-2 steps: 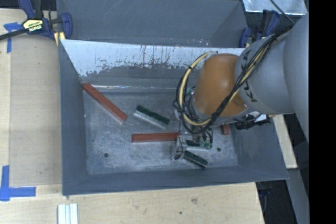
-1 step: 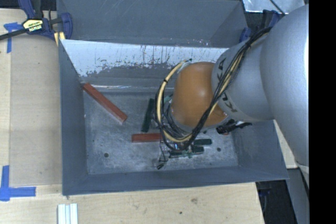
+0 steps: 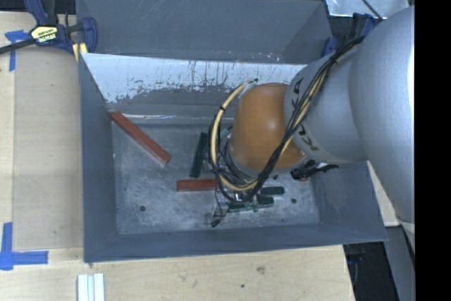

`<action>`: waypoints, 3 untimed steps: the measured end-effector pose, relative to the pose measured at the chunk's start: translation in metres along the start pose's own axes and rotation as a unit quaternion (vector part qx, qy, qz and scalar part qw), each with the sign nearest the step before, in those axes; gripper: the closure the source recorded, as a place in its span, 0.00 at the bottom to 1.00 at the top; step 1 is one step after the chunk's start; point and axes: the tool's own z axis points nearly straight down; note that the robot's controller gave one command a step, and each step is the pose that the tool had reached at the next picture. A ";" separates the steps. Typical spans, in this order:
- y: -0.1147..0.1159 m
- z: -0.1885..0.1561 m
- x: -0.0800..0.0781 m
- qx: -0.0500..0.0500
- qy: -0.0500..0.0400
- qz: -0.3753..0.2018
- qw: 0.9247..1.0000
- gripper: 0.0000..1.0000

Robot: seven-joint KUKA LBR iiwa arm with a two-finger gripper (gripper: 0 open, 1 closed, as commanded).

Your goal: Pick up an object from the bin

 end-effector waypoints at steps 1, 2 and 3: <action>0.000 0.000 0.000 0.000 0.000 0.000 1.000 0.00; 0.000 0.000 -0.001 0.000 -0.001 0.000 1.000 0.00; 0.000 -0.001 -0.002 -0.001 -0.002 0.000 1.000 1.00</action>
Offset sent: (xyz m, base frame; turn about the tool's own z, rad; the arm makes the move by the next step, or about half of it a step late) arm 0.0000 0.0000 0.0000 0.0000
